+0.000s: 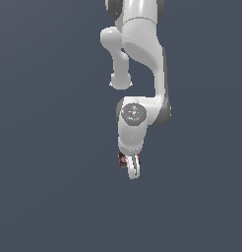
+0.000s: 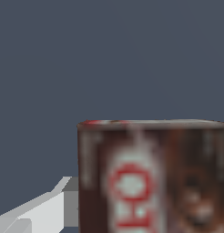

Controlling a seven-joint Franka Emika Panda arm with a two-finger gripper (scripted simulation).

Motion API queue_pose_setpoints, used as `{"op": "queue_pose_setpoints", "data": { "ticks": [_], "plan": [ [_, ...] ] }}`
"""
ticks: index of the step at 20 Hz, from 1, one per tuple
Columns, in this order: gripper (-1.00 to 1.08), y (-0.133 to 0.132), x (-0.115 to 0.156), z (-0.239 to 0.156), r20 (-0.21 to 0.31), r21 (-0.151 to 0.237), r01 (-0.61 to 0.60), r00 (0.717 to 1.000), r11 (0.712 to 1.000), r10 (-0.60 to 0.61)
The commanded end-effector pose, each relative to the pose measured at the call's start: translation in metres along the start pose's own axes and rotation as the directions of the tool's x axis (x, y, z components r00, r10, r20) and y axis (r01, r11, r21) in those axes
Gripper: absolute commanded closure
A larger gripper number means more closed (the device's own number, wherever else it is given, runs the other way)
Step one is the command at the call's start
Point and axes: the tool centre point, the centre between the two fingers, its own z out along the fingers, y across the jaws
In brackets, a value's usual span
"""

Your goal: Pick up the object and move it to a goal position.

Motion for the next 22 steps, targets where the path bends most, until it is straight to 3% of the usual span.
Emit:
{"op": "queue_pose_setpoints", "data": {
  "ticks": [1,12,22],
  "plan": [
    [1.08,-0.009,0.002,-0.020,-0.001,0.000,0.000,1.000,1.000,0.000],
    [1.08,-0.050,0.008,-0.108,-0.001,0.000,0.000,1.000,1.000,0.000],
    [1.08,-0.069,0.011,-0.145,0.001,0.000,0.001,1.000,1.000,-0.001]
  ]
}}
